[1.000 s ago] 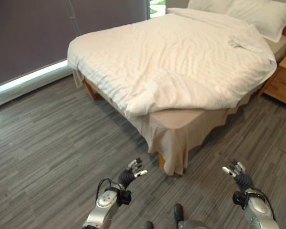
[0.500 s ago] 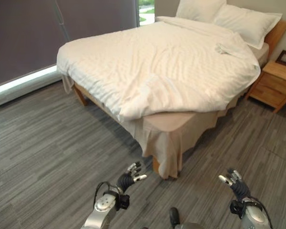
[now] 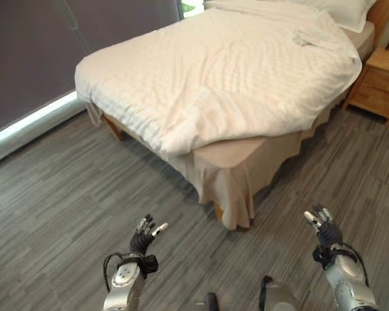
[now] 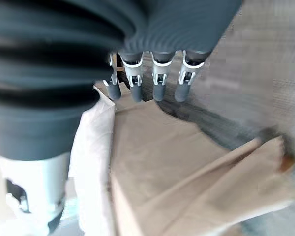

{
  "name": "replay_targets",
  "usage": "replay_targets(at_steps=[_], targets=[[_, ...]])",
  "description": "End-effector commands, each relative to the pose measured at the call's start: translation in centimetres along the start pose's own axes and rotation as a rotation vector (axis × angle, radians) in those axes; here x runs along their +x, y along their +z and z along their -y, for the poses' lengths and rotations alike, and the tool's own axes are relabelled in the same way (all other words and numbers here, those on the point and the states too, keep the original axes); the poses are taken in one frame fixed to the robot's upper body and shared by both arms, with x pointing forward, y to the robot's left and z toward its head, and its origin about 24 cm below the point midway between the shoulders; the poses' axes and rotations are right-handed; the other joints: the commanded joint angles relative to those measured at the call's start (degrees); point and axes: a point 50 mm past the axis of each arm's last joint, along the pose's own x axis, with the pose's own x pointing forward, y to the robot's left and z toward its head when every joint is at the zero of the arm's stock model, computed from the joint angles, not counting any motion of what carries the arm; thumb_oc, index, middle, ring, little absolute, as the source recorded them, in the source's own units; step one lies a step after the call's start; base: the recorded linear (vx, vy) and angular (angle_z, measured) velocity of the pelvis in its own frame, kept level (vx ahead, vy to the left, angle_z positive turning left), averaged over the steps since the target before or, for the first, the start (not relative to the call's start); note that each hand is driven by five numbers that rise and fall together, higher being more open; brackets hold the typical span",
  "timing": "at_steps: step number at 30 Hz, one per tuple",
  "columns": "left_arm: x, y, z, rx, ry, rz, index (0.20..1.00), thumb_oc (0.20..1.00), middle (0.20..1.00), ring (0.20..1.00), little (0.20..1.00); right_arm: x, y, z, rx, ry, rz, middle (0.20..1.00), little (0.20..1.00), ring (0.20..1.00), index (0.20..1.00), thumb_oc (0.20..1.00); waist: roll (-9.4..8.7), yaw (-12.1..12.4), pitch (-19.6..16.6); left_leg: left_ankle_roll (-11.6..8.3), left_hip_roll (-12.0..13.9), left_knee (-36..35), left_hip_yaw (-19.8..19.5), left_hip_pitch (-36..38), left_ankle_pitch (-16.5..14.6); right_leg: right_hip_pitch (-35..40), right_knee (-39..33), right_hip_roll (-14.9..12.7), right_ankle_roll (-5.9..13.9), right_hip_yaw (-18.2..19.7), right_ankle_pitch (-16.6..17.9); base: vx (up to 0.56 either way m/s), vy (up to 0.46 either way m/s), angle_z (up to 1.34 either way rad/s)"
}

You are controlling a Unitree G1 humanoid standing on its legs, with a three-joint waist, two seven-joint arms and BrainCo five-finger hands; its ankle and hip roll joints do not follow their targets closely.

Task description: Making the bed.

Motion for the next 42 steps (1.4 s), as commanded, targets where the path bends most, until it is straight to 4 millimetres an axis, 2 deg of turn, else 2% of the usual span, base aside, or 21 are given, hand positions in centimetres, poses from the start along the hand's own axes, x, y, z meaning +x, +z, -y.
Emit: replay_targets(at_steps=[1,2,6,7,9,10,11,13,14,16,17,18,20,27,30,33,36,38,39,40,42], targets=[[0.9,3.6,-0.5,-0.03,0.012,0.159,1.0,1.0,1.0,1.0,1.0,0.6,2.2,-0.8,0.033,0.009,0.118,1.0,1.0,1.0,1.0,1.0,-1.79,-2.42,0.01,-2.43,-1.04,-1.03,-0.66,4.81,-1.89,1.29,-16.3,0.41,1.34,1.1,9.28,0.4,-0.088,0.44],[1.5,4.9,-0.4,-0.002,0.019,0.201,1.0,1.0,1.0,1.0,1.0,0.4,1.8,-0.4,0.071,-0.017,0.11,1.0,1.0,1.0,1.0,1.0,-2.25,-4.14,-0.23,-3.46,-0.61,-1.03,-1.58,7.51,-3.74,-0.51,-24.09,0.95,2.27,2.19,10.73,0.53,-0.131,0.56],[2.2,6.2,0.4,-0.054,0.007,0.247,1.0,1.0,1.0,1.0,1.0,-0.1,1.8,0.8,0.111,-0.051,0.12,1.0,1.0,1.0,1.0,1.0,-3.02,-6.79,-2.26,-5.51,2.43,-1.03,-3.97,12.69,-4.9,0.8,-22.3,2.31,2.44,4.7,10.78,0.5,-0.209,0.56],[2.2,6.0,0.6,-0.082,0.006,0.247,1.0,1.0,1.0,1.0,1.0,-0.3,1.7,1.7,0.089,-0.081,0.116,1.0,1.0,1.0,1.0,1.0,-2.6,-7.34,-3.04,-6.61,4.36,0.06,-4.43,13.65,-1.5,1.32,-20.92,3.92,1.61,5.6,10.55,0.48,-0.26,0.4],[2.2,5.7,0.6,-0.162,0.041,0.239,1.0,1.0,1.0,1.0,1.0,0.1,3.3,2.5,0.121,-0.126,0.181,1.0,1.0,1.0,1.0,1.0,-2.12,-7.47,-3.38,-8.32,8.36,15.04,-5.54,8.66,6.55,4.72,-19.83,5.81,-1.5,4.5,8.91,0.37,-0.248,0.5],[2.2,5.8,0.6,-0.162,0.041,0.24,1.0,1.0,1.0,1.0,1.0,0.1,3.3,2.5,0.122,-0.126,0.181,1.0,1.0,1.0,1.0,1.0,-2.23,-7.62,-3.52,-8.33,8.27,15.12,-5.73,8.34,6.66,4.57,-19.9,5.66,-1.53,4.4,9.02,0.38,-0.418,0.61],[2.3,6.5,0.9,-0.216,0.024,0.271,1.0,1.0,1.0,1.0,1.0,0.1,5.0,3.3,0.131,-0.148,0.252,1.0,1.0,1.0,1.0,1.0,-5.05,-6.36,-2.39,-7.4,9.28,32.22,-5.72,-1.37,12.27,9.37,-20.71,5.92,-5.42,4.27,6.99,0.22,-0.3,0.61],[2.4,6.6,0.9,-0.216,0.024,0.274,1.0,1.0,1.0,1.0,1.0,0.4,6.3,3.7,0.071,-0.157,0.287,1.0,1.0,1.0,1.0,1.0,-5.74,-5.41,-1.19,-6.17,9.93,38.48,-7.02,-5.37,11.35,10.89,-20.61,6.38,-6.78,3.85,5.52,0.25,-0.311,0.29],[2.5,6.7,0.9,-0.216,0.033,0.275,1.0,1.0,1.0,1.0,1.0,1.0,8.4,4.4,0.025,-0.198,0.343,1.0,1.0,1.0,1.0,1.0,-6.94,-3.94,-0.26,-5.76,10.32,37.95,-5.23,-9.92,10.04,13.73,-21.65,6.07,-6.99,4.47,4.55,0.33,-0.224,-0.01],[2.5,6.3,0.6,-0.212,0.04,0.255,1.0,1.0,1.0,1.0,1.0,1.1,10.7,4.9,-0.009,-0.211,0.412,1.0,1.0,1.0,1.0,1.0,-7.05,-2.93,-0.69,-6.79,11.8,30.11,-2.58,-11.43,8.58,16.49,-23.4,4.99,-5.9,4.16,3.96,0.29,-0.042,-0.11],[2.5,6.3,0.6,-0.212,0.04,0.255,1.0,1.0,1.0,1.0,1.0,1.1,10.7,4.9,-0.009,-0.211,0.412,1.0,1.0,1.0,1.0,1.0,-7.24,-2.87,-0.74,-6.72,11.55,29.64,-2.4,-11.29,8.94,16.41,-23.49,4.78,-5.88,4.25,4.1,0.34,0.116,-0.15],[2.4,5.9,0.3,-0.178,0.036,0.239,1.0,1.0,1.0,1.0,1.0,0.7,12.3,5.4,-0.055,-0.214,0.469,1.0,1.0,1.0,1.0,1.0,-6.72,-2.08,-1.75,-7.11,9.8,15.68,-0.57,-10.01,8.84,17.8,-24.59,4.31,-4.78,4.11,3.57,0.37,0.16,-0.07],[2.0,5.1,-0.2,-0.141,0.045,0.213,1.0,1.0,1.0,1.0,1.0,0.5,13.3,5.5,-0.124,-0.205,0.502,1.0,1.0,1.0,1.0,1.0,-5.52,-0.21,-2.58,-6.86,5.51,3.94,-5.8,-10.11,10.66,19.61,-25.29,5.4,-4.27,4.86,2.38,0.36,0.146,0.09],[1.7,4.4,-0.9,-0.125,0.064,0.192,1.0,1.0,1.0,1.0,1.0,0.3,13.5,5.6,-0.167,-0.208,0.505,1.0,1.0,1.0,1.0,1.0,-4.97,-0.87,-5.9,-6.11,3.58,-1.03,-6.3,-3.93,8.23,21.45,-24.71,5.23,-3.22,5.22,0.73,0.25,0.122,-0.32],[2.0,6.2,-1.6,-0.076,0.073,0.248,1.0,1.0,1.0,1.0,1.0,0.5,12.0,5.8,-0.271,-0.223,0.427,1.0,1.0,1.0,1.0,1.0,-5.2,-0.42,-6.68,-5.09,2.69,-1.03,-5.47,-3.5,6.94,21.31,-25.23,3.93,-2.26,6.28,0.72,0.1,0.111,-0.18],[2.2,6.8,-1.6,-0.044,0.068,0.265,1.0,1.0,1.0,1.0,1.0,0.8,12.5,5.7,-0.432,-0.2,0.401,1.0,1.0,1.0,1.0,1.0,-5.53,-0.41,-6.7,-4.4,1.95,-1.03,-4.72,-3.15,6.06,20.83,-25.23,3.27,-1.59,7.07,1.05,0.08,0.128,-0.16],[2.3,6.8,-1.4,-0.033,0.049,0.26,1.0,1.0,1.0,1.0,1.0,1.2,14.0,6.4,-0.566,-0.21,0.391,1.0,1.0,1.0,1.0,1.0,-5.68,-0.27,-6.68,-4.03,1.47,-1.03,-4.46,-3.14,5.63,20.61,-25.43,2.76,-1.09,7.38,1.44,0.04,0.08,-0.12],[2.4,6.0,-0.5,-0.035,0.006,0.228,1.0,1.0,1.0,1.0,1.0,2.4,17.2,6.8,-0.733,-0.225,0.399,1.0,1.0,1.0,1.0,1.0,-6.0,0.39,-6.65,-3.77,0.78,-1.03,-4.3,-3.51,5.24,20.33,-25.81,2.11,-0.52,7.35,2.08,0.03,0.073,-0.2],[2.4,6.1,-0.5,-0.038,0.007,0.229,1.0,1.0,1.0,1.0,1.0,2.5,17.3,6.7,-0.735,-0.223,0.402,1.0,1.0,1.0,1.0,1.0,-5.93,0.28,-6.61,-3.75,0.77,-1.03,-4.27,-3.52,5.22,20.32,-25.83,2.1,-0.51,7.37,2.1,0.01,0.057,-0.08],[2.2,5.5,0.2,-0.044,-0.03,0.212,1.0,1.0,1.0,1.0,1.0,3.0,20.1,6.7,-0.883,-0.248,0.427,1.0,1.0,1.0,1.0,1.0,-6.08,0.98,-6.48,-3.69,0.47,-1.03,-4.5,-4.06,5.18,19.95,-25.97,1.71,-0.18,7.19,2.5,0.0,0.055,-0.02],[2.1,4.9,1.1,-0.041,-0.073,0.189,1.0,1.0,1.0,1.0,1.0,3.9,23.2,6.1,-1.0,-0.259,0.443,1.0,1.0,1.0,1.0,1.0,-6.15,1.77,-6.26,-3.74,0.12,-1.03,-4.75,-4.78,5.32,19.43,-25.96,1.42,0.08,7.09,2.84,-0.01,0.058,0.01]])
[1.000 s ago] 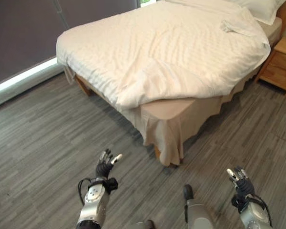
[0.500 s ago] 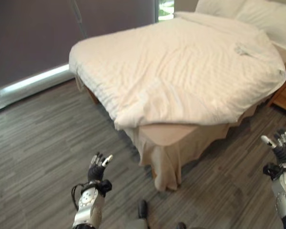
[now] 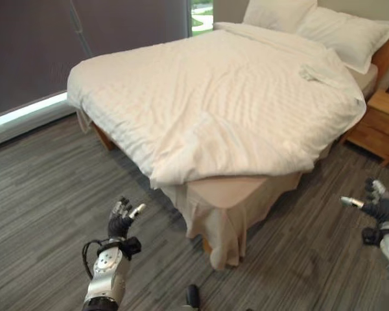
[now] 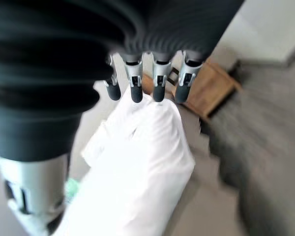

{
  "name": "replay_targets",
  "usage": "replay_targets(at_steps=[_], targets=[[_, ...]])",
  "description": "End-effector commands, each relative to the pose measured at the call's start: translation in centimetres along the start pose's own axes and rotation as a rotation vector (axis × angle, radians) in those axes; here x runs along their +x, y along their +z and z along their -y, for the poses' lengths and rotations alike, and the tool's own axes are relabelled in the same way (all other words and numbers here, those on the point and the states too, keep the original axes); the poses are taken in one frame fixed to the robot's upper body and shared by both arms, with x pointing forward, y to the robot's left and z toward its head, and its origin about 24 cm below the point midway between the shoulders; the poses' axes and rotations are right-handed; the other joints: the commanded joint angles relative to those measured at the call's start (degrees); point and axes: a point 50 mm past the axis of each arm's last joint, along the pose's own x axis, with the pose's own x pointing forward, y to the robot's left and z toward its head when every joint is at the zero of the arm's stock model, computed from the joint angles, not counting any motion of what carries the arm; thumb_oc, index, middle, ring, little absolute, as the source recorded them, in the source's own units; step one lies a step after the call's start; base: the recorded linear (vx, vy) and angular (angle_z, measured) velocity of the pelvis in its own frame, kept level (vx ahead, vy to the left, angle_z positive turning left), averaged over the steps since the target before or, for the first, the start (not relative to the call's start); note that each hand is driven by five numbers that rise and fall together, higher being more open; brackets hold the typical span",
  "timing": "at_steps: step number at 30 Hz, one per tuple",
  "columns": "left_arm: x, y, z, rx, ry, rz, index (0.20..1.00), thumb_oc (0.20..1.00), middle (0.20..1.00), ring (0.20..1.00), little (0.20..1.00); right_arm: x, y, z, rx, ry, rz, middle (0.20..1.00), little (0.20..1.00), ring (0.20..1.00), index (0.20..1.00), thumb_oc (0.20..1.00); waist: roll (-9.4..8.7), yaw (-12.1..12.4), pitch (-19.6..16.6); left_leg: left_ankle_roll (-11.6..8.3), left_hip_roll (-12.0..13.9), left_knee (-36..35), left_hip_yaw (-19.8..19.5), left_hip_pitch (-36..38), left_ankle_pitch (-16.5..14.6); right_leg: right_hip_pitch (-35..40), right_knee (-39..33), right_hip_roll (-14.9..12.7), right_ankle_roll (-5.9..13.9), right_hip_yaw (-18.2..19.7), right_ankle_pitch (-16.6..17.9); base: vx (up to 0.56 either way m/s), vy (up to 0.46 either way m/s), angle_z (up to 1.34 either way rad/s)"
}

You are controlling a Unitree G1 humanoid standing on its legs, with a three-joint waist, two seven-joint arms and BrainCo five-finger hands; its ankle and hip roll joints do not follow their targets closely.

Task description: Making the bed.

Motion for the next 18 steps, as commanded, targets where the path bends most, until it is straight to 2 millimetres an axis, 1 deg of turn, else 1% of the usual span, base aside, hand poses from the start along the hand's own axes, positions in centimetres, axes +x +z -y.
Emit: replay_targets(at_steps=[1,2,3,4,5,6,7,10,12,13,14,18], targets=[[0.7,1.7,2.1,0.017,-0.117,0.084,1.0,1.0,1.0,1.0,1.0,4.1,6.2,3.6,-0.174,-0.078,0.137,1.0,1.0,1.0,1.0,1.0,-0.08,3.45,-0.47,-4.39,1.67,0.78,-1.76,4.39,-3.22,-5.97,1.27,-2.4,3.53,-1.0,9.1,0.0,0.0,0.0],[0.7,1.7,2.0,0.013,-0.113,0.086,1.0,1.0,1.0,1.0,1.0,4.2,6.4,3.5,-0.175,-0.077,0.142,1.0,1.0,1.0,1.0,1.0,0.03,3.2,-0.43,-4.39,1.66,0.78,-1.75,4.36,-3.22,-6.0,1.27,-2.4,3.54,-1.0,9.11,-0.04,0.033,0.03],[0.5,1.2,2.7,0.004,-0.146,0.064,1.0,1.0,1.0,1.0,1.0,5.9,9.0,5.3,-0.235,-0.131,0.141,1.0,1.0,1.0,1.0,1.0,-0.27,4.23,-0.09,-4.55,1.4,0.78,-1.98,3.39,-2.9,-6.59,1.23,-2.56,3.64,-1.39,9.52,-0.03,0.017,0.1],[0.5,1.2,2.7,-0.001,-0.142,0.065,1.0,1.0,1.0,1.0,1.0,6.1,9.2,5.3,-0.237,-0.129,0.146,1.0,1.0,1.0,1.0,1.0,-0.11,3.91,-0.05,-4.55,1.4,0.78,-1.99,3.35,-2.89,-6.64,1.25,-2.56,3.65,-1.39,9.52,-0.05,0.026,0.09],[0.6,1.1,2.6,0.006,-0.145,0.056,1.0,1.0,1.0,1.0,1.0,6.8,11.2,7.4,-0.299,-0.188,0.143,1.0,1.0,1.0,1.0,1.0,-0.54,4.88,0.07,-4.66,1.33,0.78,-2.05,2.8,-2.73,-6.98,1.06,-2.62,3.67,-1.49,9.79,-0.03,0.015,0.03],[0.5,1.1,2.7,-0.004,-0.145,0.053,1.0,1.0,1.0,1.0,1.0,7.3,12.9,8.0,-0.323,-0.213,0.16,1.0,1.0,1.0,1.0,1.0,-0.22,4.72,0.37,-4.69,1.28,0.78,-2.09,2.38,-2.61,-7.35,1.05,-2.57,3.66,-1.5,9.93,-0.06,0.022,-0.03],[0.6,1.2,2.5,0.001,-0.137,0.051,1.0,1.0,1.0,1.0,1.0,8.0,15.8,9.5,-0.331,-0.278,0.162,1.0,1.0,1.0,1.0,1.0,-0.37,5.46,0.8,-4.82,1.26,0.78,-2.36,1.29,-2.17,-8.16,0.72,-2.43,3.62,-1.69,10.53,-0.07,0.014,0.02],[0.6,1.1,1.8,-0.008,-0.11,0.045,1.0,1.0,1.0,1.0,1.0,8.5,19.1,9.9,-0.377,-0.296,0.186,1.0,1.0,1.0,1.0,1.0,-0.44,6.08,1.0,-4.93,1.36,0.78,-2.56,0.1,-1.84,-8.98,0.32,-2.11,3.59,-1.82,10.99,-0.03,0.006,0.17],[0.5,1.1,1.7,-0.008,-0.106,0.047,1.0,1.0,1.0,1.0,1.0,8.6,19.5,9.9,-0.382,-0.301,0.183,1.0,1.0,1.0,1.0,1.0,-0.34,6.12,1.12,-4.93,1.43,0.78,-2.62,-0.11,-1.8,-9.12,0.26,-2.1,3.61,-1.91,11.06,0.01,0.001,0.07],[0.4,1.1,1.3,0.003,-0.098,0.041,1.0,1.0,1.0,1.0,1.0,8.7,20.5,10.0,-0.415,-0.305,0.182,1.0,1.0,1.0,1.0,1.0,-0.52,6.56,1.12,-4.92,1.46,0.78,-2.74,-0.49,-1.78,-9.24,0.15,-2.06,3.63,-2.13,10.97,0.01,0.001,0.13],[0.4,1.0,1.3,0.013,-0.101,0.039,1.0,1.0,1.0,1.0,1.0,8.7,20.8,10.1,-0.422,-0.31,0.183,1.0,1.0,1.0,1.0,1.0,-0.51,6.62,1.21,-4.94,1.37,0.78,-2.86,-0.77,-1.74,-9.33,0.15,-2.1,3.67,-2.32,10.93,0.0,0.007,0.14],[1.1,2.4,2.0,0.039,-0.129,0.083,1.0,1.0,1.0,1.0,1.0,8.6,23.0,11.0,-0.417,-0.346,0.205,1.0,1.0,1.0,1.0,1.0,-0.31,7.3,2.57,-5.22,0.94,0.78,-3.55,-3.34,-1.0,-11.0,0.15,-2.36,3.78,-3.33,11.15,-0.05,0.005,0.14]])
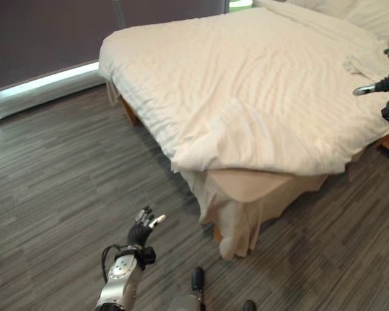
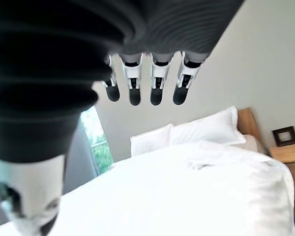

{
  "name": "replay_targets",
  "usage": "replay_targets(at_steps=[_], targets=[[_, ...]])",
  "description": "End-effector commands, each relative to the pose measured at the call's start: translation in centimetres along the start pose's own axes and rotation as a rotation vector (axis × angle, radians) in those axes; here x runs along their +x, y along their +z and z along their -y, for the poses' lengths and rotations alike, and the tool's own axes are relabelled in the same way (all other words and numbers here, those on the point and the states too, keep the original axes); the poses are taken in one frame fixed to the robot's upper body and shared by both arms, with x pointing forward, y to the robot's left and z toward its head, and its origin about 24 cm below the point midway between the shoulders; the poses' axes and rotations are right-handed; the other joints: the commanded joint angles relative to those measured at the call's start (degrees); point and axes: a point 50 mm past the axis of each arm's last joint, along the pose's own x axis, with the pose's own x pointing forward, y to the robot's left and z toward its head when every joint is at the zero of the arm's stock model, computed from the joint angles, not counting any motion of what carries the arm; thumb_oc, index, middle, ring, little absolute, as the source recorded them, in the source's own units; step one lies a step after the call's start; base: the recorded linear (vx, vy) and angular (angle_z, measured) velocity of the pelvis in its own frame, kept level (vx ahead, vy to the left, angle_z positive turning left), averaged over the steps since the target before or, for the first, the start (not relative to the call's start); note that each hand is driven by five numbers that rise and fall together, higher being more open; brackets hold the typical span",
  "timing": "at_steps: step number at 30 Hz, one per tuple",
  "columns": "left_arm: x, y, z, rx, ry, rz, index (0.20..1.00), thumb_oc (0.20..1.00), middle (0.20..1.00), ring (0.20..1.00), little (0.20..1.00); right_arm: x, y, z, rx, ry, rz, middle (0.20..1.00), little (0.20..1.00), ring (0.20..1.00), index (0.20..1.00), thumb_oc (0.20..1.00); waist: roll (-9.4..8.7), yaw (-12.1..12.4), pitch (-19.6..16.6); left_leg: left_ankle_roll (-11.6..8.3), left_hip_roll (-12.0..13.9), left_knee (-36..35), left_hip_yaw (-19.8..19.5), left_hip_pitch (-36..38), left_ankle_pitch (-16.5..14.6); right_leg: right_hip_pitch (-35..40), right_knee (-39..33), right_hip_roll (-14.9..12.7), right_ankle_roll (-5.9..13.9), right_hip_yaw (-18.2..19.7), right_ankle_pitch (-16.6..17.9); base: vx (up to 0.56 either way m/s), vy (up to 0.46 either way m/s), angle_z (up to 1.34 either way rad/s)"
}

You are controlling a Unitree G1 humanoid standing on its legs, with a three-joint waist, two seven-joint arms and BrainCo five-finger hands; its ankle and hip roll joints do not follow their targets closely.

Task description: Making the bed.

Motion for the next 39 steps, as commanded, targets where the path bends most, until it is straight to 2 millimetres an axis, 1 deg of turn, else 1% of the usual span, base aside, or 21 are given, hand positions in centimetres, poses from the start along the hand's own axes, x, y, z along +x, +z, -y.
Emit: replay_targets(at_steps=[1,2,5,6,8,10,15,16,17,20,23,25,26,28,29,31,32,34,35,38,39], targets=[[1.3,3.5,0.7,0.022,-0.043,0.133,1.0,1.0,1.0,1.0,1.0,0.3,1.1,5.8,-0.056,-0.163,0.02,1.0,1.0,1.0,1.0,1.0,0.01,0.89,1.12,-5.55,1.1,0.71,-0.24,2.99,-3.26,-6.65,0.55,-3.11,2.91,-0.3,9.86,-0.06,-0.019,0.04],[1.5,3.8,1.1,0.02,-0.053,0.142,1.0,1.0,1.0,1.0,1.0,0.3,1.8,6.7,-0.023,-0.188,0.03,1.0,1.0,1.0,1.0,1.0,-0.13,1.4,1.49,-5.68,1.04,0.71,-0.54,1.57,-2.89,-7.96,0.55,-2.97,2.93,-0.57,10.06,-0.03,-0.023,0.09],[1.6,4.0,1.7,0.033,-0.08,0.149,1.0,1.0,1.0,1.0,1.0,0.3,3.0,8.2,0.023,-0.222,0.057,1.0,1.0,1.0,1.0,1.0,-0.48,2.1,2.48,-5.92,1.31,0.71,-0.82,-0.51,-2.29,-9.78,0.55,-2.75,2.92,-0.78,10.38,-0.03,-0.027,0.16],[1.6,4.4,1.7,0.029,-0.073,0.167,1.0,1.0,1.0,1.0,1.0,0.3,3.7,9.1,0.013,-0.225,0.074,1.0,1.0,1.0,1.0,1.0,-1.14,2.78,3.61,-6.07,1.57,0.71,-1.05,-2.14,-1.84,-11.39,0.55,-2.39,2.84,-0.7,10.72,-0.01,-0.061,0.06],[1.7,4.2,2.0,-0.039,-0.062,0.163,1.0,1.0,1.0,1.0,1.0,0.1,3.5,10.2,-0.009,-0.239,0.068,1.0,1.0,1.0,1.0,1.0,-2.35,3.49,4.68,-6.26,2.0,0.71,-1.23,-4.05,-1.41,-13.27,0.55,-1.83,2.77,-0.55,11.06,0.01,-0.067,-0.05],[1.7,4.0,2.3,-0.029,-0.07,0.158,1.0,1.0,1.0,1.0,1.0,0.1,3.4,10.4,0.006,-0.245,0.069,1.0,1.0,1.0,1.0,1.0,-2.87,3.68,5.34,-6.39,2.35,0.71,-1.29,-5.05,-1.15,-14.35,0.55,-1.49,2.78,-0.23,11.25,0.02,-0.028,0.05],[1.8,3.7,3.3,-0.026,-0.1,0.145,1.0,1.0,1.0,1.0,1.0,0.2,4.5,10.2,0.099,-0.239,0.098,1.0,1.0,1.0,1.0,1.0,-3.84,4.24,6.62,-6.44,3.0,0.71,-0.97,-6.03,-1.07,-15.66,0.55,-0.83,2.84,0.28,11.27,0.02,-0.008,-0.01],[2.0,3.9,3.6,-0.039,-0.102,0.146,1.0,1.0,1.0,1.0,1.0,0.2,4.4,10.4,0.2,-0.256,0.087,1.0,1.0,1.0,1.0,1.0,-3.87,4.45,7.01,-6.47,2.97,0.71,-1.18,-6.54,-0.99,-16.13,0.55,-0.79,2.88,0.06,11.27,0.0,0.0,0.0],[2.1,3.8,3.7,-0.043,-0.095,0.141,1.0,1.0,1.0,1.0,1.0,0.3,4.5,10.4,0.245,-0.257,0.085,1.0,1.0,1.0,1.0,1.0,-3.98,4.52,7.03,-6.49,2.95,0.71,-1.28,-6.81,-0.99,-16.46,0.55,-0.74,2.82,0.03,11.27,0.0,0.0,0.0],[2.4,4.0,4.4,-0.043,-0.109,0.141,1.0,1.0,1.0,1.0,1.0,0.4,6.5,9.9,0.343,-0.228,0.141,1.0,1.0,1.0,1.0,1.0,-4.24,4.91,7.65,-6.66,3.02,0.71,-1.57,-7.62,-0.78,-17.3,0.55,-0.56,2.66,-0.13,11.21,0.02,-0.009,-0.1],[2.5,4.1,4.7,-0.051,-0.109,0.141,1.0,1.0,1.0,1.0,1.0,0.3,8.0,10.1,0.471,-0.223,0.197,1.0,1.0,1.0,1.0,1.0,-4.51,5.3,8.03,-6.87,3.04,0.71,-1.99,-8.7,-0.54,-18.41,0.55,-0.37,2.69,-0.42,11.35,0.01,-0.007,-0.02],[2.6,4.0,4.8,-0.053,-0.108,0.135,1.0,1.0,1.0,1.0,1.0,0.3,9.2,9.5,0.522,-0.2,0.239,1.0,1.0,1.0,1.0,1.0,-4.66,5.54,8.19,-6.94,3.1,0.71,-2.0,-8.98,-0.48,-18.8,0.55,-0.22,2.71,-0.31,11.45,0.02,-0.002,0.0],[2.6,3.6,4.7,-0.058,-0.1,0.12,1.0,1.0,1.0,1.0,1.0,0.3,10.2,8.8,0.495,-0.164,0.267,1.0,1.0,1.0,1.0,1.0,-4.79,5.75,8.28,-6.99,3.17,0.71,-2.02,-8.94,-0.5,-18.8,0.55,-0.11,2.68,-0.28,11.35,0.0,0.0,0.0],[2.6,3.6,4.7,-0.06,-0.101,0.116,1.0,1.0,1.0,1.0,1.0,0.3,10.5,8.6,0.473,-0.157,0.268,1.0,1.0,1.0,1.0,1.0,-4.82,5.89,8.35,-6.99,3.19,0.71,-2.08,-8.9,-0.51,-18.73,0.55,-0.09,2.66,-0.35,11.29,0.0,0.0,0.0],[2.6,3.4,4.7,-0.06,-0.105,0.11,1.0,1.0,1.0,1.0,1.0,0.3,10.9,8.4,0.449,-0.148,0.275,1.0,1.0,1.0,1.0,1.0,-4.78,6.02,8.43,-7.0,3.17,0.71,-2.16,-8.86,-0.51,-18.66,0.55,-0.04,2.61,-0.37,11.19,0.03,-0.006,0.04],[2.7,3.4,4.8,-0.057,-0.106,0.111,1.0,1.0,1.0,1.0,1.0,0.2,12.0,7.8,0.48,-0.132,0.3,1.0,1.0,1.0,1.0,1.0,-4.64,6.33,8.54,-7.03,3.09,0.71,-2.46,-8.92,-0.47,-18.6,0.55,-0.01,2.53,-0.53,11.0,0.02,-0.003,0.07],[2.7,3.4,4.8,-0.057,-0.106,0.111,1.0,1.0,1.0,1.0,1.0,0.2,12.0,7.8,0.48,-0.132,0.3,1.0,1.0,1.0,1.0,1.0,-4.64,6.33,8.54,-7.03,3.09,0.71,-2.47,-8.93,-0.46,-18.6,0.55,-0.01,2.53,-0.54,11.0,0.02,0.005,0.05],[2.7,3.4,4.7,-0.049,-0.111,0.108,1.0,1.0,1.0,1.0,1.0,0.2,13.0,7.1,0.436,-0.107,0.309,1.0,1.0,1.0,1.0,1.0,-4.18,6.96,8.49,-7.1,2.9,0.71,-2.78,-9.35,-0.46,-18.97,0.55,-0.04,2.45,-0.71,10.92,0.0,0.0,0.0],[2.7,3.4,4.7,-0.049,-0.111,0.108,1.0,1.0,1.0,1.0,1.0,0.2,13.1,7.1,0.436,-0.107,0.31,1.0,1.0,1.0,1.0,1.0,-4.16,6.93,8.46,-7.1,2.91,0.71,-2.79,-9.39,-0.45,-19.01,0.55,-0.04,2.45,-0.71,10.92,0.03,0.0,-0.04],[2.6,3.3,4.4,-0.039,-0.123,0.102,1.0,1.0,1.0,1.0,1.0,0.5,12.7,6.7,0.374,-0.096,0.259,1.0,1.0,1.0,1.0,1.0,-2.73,8.32,7.93,-7.24,2.33,0.71,-3.49,-10.36,-0.29,-19.53,0.55,-0.22,2.34,-0.97,10.59,0.03,-0.008,-0.02],[2.6,3.3,4.4,-0.04,-0.123,0.102,1.0,1.0,1.0,1.0,1.0,0.5,12.7,6.7,0.373,-0.096,0.259,1.0,1.0,1.0,1.0,1.0,-2.72,8.28,7.89,-7.24,2.33,0.71,-3.52,-10.4,-0.28,-19.56,0.55,-0.22,2.34,-1.0,10.58,0.03,-0.016,0.02]])
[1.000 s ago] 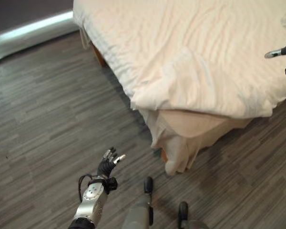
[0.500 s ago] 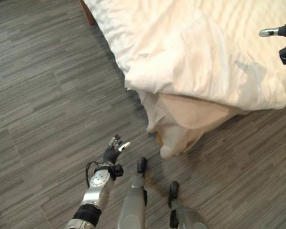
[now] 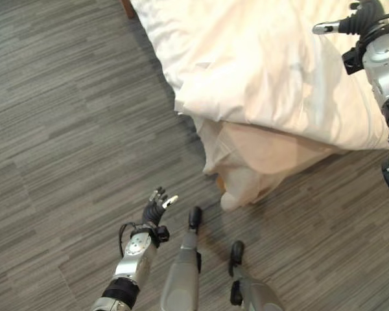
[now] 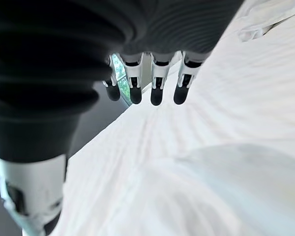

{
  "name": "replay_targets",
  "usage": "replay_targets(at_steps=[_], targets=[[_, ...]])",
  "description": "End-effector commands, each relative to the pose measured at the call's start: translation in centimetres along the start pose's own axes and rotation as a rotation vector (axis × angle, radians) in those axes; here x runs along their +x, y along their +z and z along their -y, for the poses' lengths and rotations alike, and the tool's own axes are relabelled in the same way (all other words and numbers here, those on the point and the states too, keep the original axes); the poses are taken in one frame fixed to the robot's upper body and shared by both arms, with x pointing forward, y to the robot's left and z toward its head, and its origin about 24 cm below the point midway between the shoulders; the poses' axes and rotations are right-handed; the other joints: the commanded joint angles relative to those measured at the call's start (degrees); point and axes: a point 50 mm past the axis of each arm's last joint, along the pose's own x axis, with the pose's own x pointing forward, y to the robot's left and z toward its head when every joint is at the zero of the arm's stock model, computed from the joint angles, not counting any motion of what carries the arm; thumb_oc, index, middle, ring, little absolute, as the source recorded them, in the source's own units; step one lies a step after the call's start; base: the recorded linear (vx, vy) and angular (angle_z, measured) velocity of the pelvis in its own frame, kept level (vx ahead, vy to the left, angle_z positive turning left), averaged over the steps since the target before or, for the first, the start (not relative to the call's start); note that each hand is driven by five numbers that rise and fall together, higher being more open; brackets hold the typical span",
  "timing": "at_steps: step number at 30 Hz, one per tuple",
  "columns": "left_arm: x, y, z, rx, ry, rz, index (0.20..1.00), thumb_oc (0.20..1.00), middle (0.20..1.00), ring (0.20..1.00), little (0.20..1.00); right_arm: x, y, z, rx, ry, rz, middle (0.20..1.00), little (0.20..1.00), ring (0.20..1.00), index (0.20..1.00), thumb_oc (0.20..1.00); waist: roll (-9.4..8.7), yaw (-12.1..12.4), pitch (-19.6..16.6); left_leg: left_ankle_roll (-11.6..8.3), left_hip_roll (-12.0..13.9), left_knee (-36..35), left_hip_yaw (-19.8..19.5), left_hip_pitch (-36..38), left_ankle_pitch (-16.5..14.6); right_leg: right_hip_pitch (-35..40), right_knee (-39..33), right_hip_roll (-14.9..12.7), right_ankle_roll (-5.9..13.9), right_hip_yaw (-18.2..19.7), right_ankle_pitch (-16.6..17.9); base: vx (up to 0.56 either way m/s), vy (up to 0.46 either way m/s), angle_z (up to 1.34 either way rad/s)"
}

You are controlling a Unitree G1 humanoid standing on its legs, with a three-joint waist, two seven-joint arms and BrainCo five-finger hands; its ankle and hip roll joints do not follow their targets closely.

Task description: Making the bed.

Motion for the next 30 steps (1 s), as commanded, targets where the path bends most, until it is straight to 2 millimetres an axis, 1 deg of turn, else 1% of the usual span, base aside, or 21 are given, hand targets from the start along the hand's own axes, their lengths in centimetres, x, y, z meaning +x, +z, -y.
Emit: replay_targets(at_steps=[1,2,3,5,9,11,13,15,18,19,21,22,24,25,26,27,29,30], targets=[[0.1,1.0,0.2,0.016,-0.045,0.045,1.0,1.0,1.0,1.0,1.0,0.1,2.0,4.3,-0.1,-0.11,0.038,1.0,1.0,1.0,1.0,1.0,1.63,2.52,-1.96,-5.52,-0.05,0.39,-1.96,3.8,-2.8,-5.62,0.59,-3.07,3.1,0.16,9.28,0.03,-0.013,0.06],[0.0,1.0,0.1,0.021,-0.046,0.044,1.0,1.0,1.0,1.0,1.0,0.1,1.7,4.4,-0.111,-0.113,0.023,1.0,1.0,1.0,1.0,1.0,2.13,3.0,-2.19,-5.59,-0.28,0.39,-2.22,3.56,-2.75,-5.67,0.59,-3.14,3.14,0.08,9.12,0.07,-0.041,0.14],[-0.2,1.1,-0.4,0.018,-0.043,0.048,1.0,1.0,1.0,1.0,1.0,0.1,1.3,4.2,-0.173,-0.093,-0.001,1.0,1.0,1.0,1.0,1.0,3.0,3.98,-2.67,-5.68,-0.74,0.39,-2.88,3.04,-2.57,-5.88,0.59,-3.35,3.2,-0.13,9.0,0.07,-0.042,0.16],[-0.5,0.9,-0.8,0.002,-0.04,0.046,1.0,1.0,1.0,1.0,1.0,0.1,0.9,3.9,-0.22,-0.062,-0.018,1.0,1.0,1.0,1.0,1.0,3.87,4.81,-3.15,-5.73,-1.16,0.39,-3.6,2.6,-2.45,-5.9,0.59,-3.55,3.18,-0.39,8.73,0.06,-0.035,0.17],[-0.9,0.1,-1.7,-0.034,-0.01,0.015,1.0,1.0,1.0,1.0,1.0,0.0,0.3,3.9,-0.243,-0.019,-0.04,1.0,1.0,1.0,1.0,1.0,5.24,5.82,-3.99,-5.78,-1.91,0.39,-5.1,2.07,-2.24,-5.73,0.59,-3.83,3.25,-1.08,8.13,0.05,-0.021,0.19],[-0.9,0.1,-1.9,-0.038,-0.004,0.013,1.0,1.0,1.0,1.0,1.0,0.0,0.2,4.1,-0.243,-0.018,-0.045,1.0,1.0,1.0,1.0,1.0,5.54,6.01,-4.2,-5.8,-2.06,0.39,-5.45,1.87,-2.16,-5.74,0.59,-3.9,3.29,-1.39,7.96,0.03,-0.016,0.27],[-0.8,0.0,-1.8,-0.039,-0.01,0.009,1.0,1.0,1.0,1.0,1.0,-0.1,-0.4,4.4,-0.24,-0.003,-0.064,1.0,1.0,1.0,1.0,1.0,6.44,6.7,-4.47,-5.82,-2.54,0.39,-6.37,1.21,-1.85,-5.82,0.59,-4.18,3.37,-2.07,7.67,0.03,-0.032,0.2],[-0.7,0.5,-1.4,-0.028,-0.036,0.029,1.0,1.0,1.0,1.0,1.0,-0.2,-1.0,4.6,-0.23,0.022,-0.08,1.0,1.0,1.0,1.0,1.0,7.38,7.5,-4.51,-5.91,-3.01,0.39,-7.18,0.0,-1.53,-6.45,0.59,-4.49,3.53,-2.78,7.43,0.01,-0.024,0.15],[-0.6,0.9,-1.1,-0.024,-0.053,0.043,1.0,1.0,1.0,1.0,1.0,-0.3,-1.5,4.8,-0.244,0.037,-0.093,1.0,1.0,1.0,1.0,1.0,7.82,7.89,-4.38,-6.01,-3.19,0.39,-7.67,-0.85,-1.25,-6.94,0.59,-4.64,3.65,-3.12,7.29,0.0,-0.02,0.16],[-0.6,1.4,-1.1,-0.022,-0.059,0.062,1.0,1.0,1.0,1.0,1.0,-0.5,-1.9,5.2,-0.262,0.048,-0.105,1.0,1.0,1.0,1.0,1.0,8.2,8.38,-4.01,-6.08,-3.43,0.39,-8.04,-1.8,-0.99,-7.4,0.59,-4.73,3.78,-3.45,7.12,0.0,0.0,0.0],[-0.6,1.5,-1.2,-0.021,-0.057,0.069,1.0,1.0,1.0,1.0,1.0,-0.5,-2.0,5.3,-0.26,0.052,-0.105,1.0,1.0,1.0,1.0,1.0,8.26,8.58,-3.92,-6.16,-3.48,0.39,-8.06,-2.3,-0.9,-7.78,0.59,-4.76,3.86,-3.55,7.13,-0.01,-0.018,0.07],[-0.7,2.1,-1.5,-0.024,-0.048,0.094,1.0,1.0,1.0,1.0,1.0,-0.7,-2.8,5.5,-0.29,0.085,-0.138,1.0,1.0,1.0,1.0,1.0,8.26,9.13,-3.2,-6.21,-3.67,0.39,-8.16,-3.11,-0.88,-8.34,0.59,-4.83,3.91,-3.42,7.0,-0.02,-0.015,0.1],[-0.8,2.3,-1.6,-0.028,-0.047,0.104,1.0,1.0,1.0,1.0,1.0,-0.7,-2.7,5.5,-0.302,0.091,-0.134,1.0,1.0,1.0,1.0,1.0,8.21,9.31,-3.07,-6.26,-3.64,0.39,-8.17,-3.93,-0.61,-8.97,0.59,-4.77,3.94,-3.45,7.09,-0.02,-0.01,0.05],[-0.8,2.8,-2.1,-0.048,-0.028,0.129,1.0,1.0,1.0,1.0,1.0,-0.8,-2.6,5.8,-0.329,0.101,-0.138,1.0,1.0,1.0,1.0,1.0,7.94,9.79,-2.36,-6.36,-3.7,0.39,-8.25,-5.08,-0.38,-9.7,0.59,-4.65,3.94,-3.47,6.92,-0.02,-0.017,0.03],[-0.8,3.0,-2.2,-0.056,-0.021,0.139,1.0,1.0,1.0,1.0,1.0,-0.7,-2.4,5.9,-0.33,0.101,-0.13,1.0,1.0,1.0,1.0,1.0,7.64,9.92,-1.93,-6.46,-3.64,0.39,-8.26,-5.71,-0.24,-10.18,0.59,-4.62,3.98,-3.55,6.93,-0.04,-0.045,0.02],[-0.8,3.4,-2.5,-0.074,0.001,0.157,1.0,1.0,1.0,1.0,1.0,-0.7,-1.7,6.2,-0.338,0.098,-0.113,1.0,1.0,1.0,1.0,1.0,6.79,10.08,-0.94,-6.59,-3.47,0.39,-8.26,-6.78,-0.07,-10.94,0.59,-4.46,4.03,-3.57,6.84,-0.03,-0.042,0.03],[-0.8,3.4,-2.5,-0.075,0.001,0.157,1.0,1.0,1.0,1.0,1.0,-0.7,-1.6,6.2,-0.338,0.098,-0.113,1.0,1.0,1.0,1.0,1.0,6.77,10.07,-0.96,-6.59,-3.47,0.39,-8.25,-6.84,-0.06,-11.01,0.59,-4.47,4.03,-3.55,6.85,-0.01,-0.018,0.03],[-0.6,3.7,-2.8,-0.078,0.023,0.166,1.0,1.0,1.0,1.0,1.0,-0.5,-0.7,6.1,-0.403,0.105,-0.101,1.0,1.0,1.0,1.0,1.0,5.51,10.12,0.31,-6.79,-3.19,0.39,-8.04,-8.01,0.07,-11.83,0.59,-4.14,4.06,-3.47,6.79,-0.03,-0.05,0.03]])
